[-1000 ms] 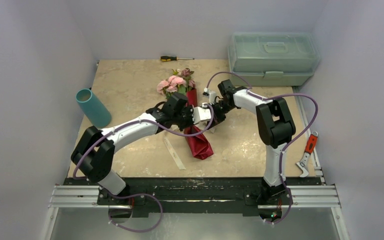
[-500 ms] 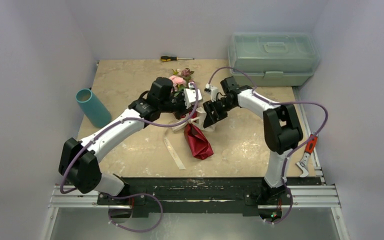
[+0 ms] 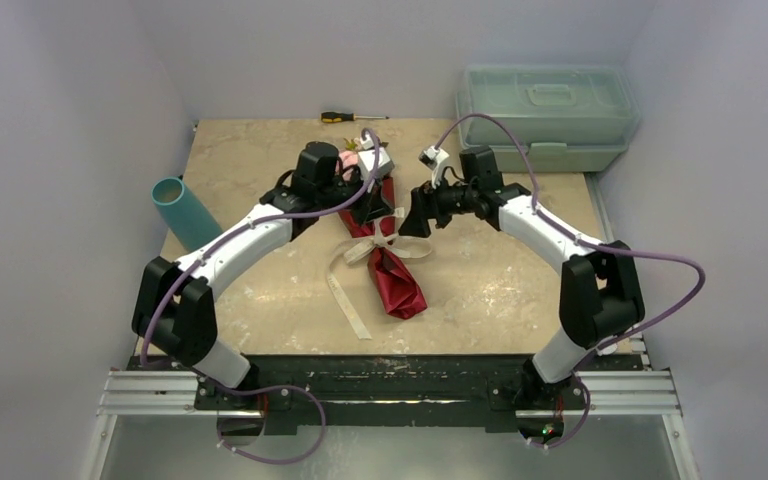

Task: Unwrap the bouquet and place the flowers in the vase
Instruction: Untie the ribbon from the wrapping paper.

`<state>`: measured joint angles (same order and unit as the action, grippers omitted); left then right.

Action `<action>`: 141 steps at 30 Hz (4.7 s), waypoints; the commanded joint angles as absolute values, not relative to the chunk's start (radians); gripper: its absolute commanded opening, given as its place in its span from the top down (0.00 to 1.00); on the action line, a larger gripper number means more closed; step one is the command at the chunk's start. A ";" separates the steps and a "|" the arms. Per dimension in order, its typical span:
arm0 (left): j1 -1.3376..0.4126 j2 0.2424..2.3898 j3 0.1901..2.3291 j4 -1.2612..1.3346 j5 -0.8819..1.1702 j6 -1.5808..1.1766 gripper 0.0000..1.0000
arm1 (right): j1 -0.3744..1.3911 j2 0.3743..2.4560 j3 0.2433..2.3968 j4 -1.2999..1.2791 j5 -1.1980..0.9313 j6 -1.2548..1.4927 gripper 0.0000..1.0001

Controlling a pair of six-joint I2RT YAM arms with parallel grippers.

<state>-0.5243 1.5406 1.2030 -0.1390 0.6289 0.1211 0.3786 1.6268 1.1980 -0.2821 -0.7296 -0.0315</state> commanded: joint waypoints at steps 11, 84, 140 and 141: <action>-0.487 1.603 1.284 -0.112 0.743 0.074 1.00 | 0.415 1.654 1.211 -0.124 -0.797 -0.024 0.27; -0.525 1.807 1.016 -0.197 0.474 0.708 0.00 | 0.225 1.522 1.423 -0.254 -0.655 0.319 1.00; -0.446 1.615 1.218 -0.261 0.629 0.585 0.00 | 0.032 1.278 1.230 -0.569 -0.412 -0.077 1.00; -0.445 1.593 1.213 -0.265 0.614 0.571 0.00 | 0.032 1.281 1.228 -0.569 -0.416 -0.082 1.00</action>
<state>-0.4568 1.7107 1.1576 -0.2714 0.5945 0.6823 0.0372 1.3087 1.2289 -0.5838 -0.4297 -0.0074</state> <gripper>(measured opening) 0.996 0.005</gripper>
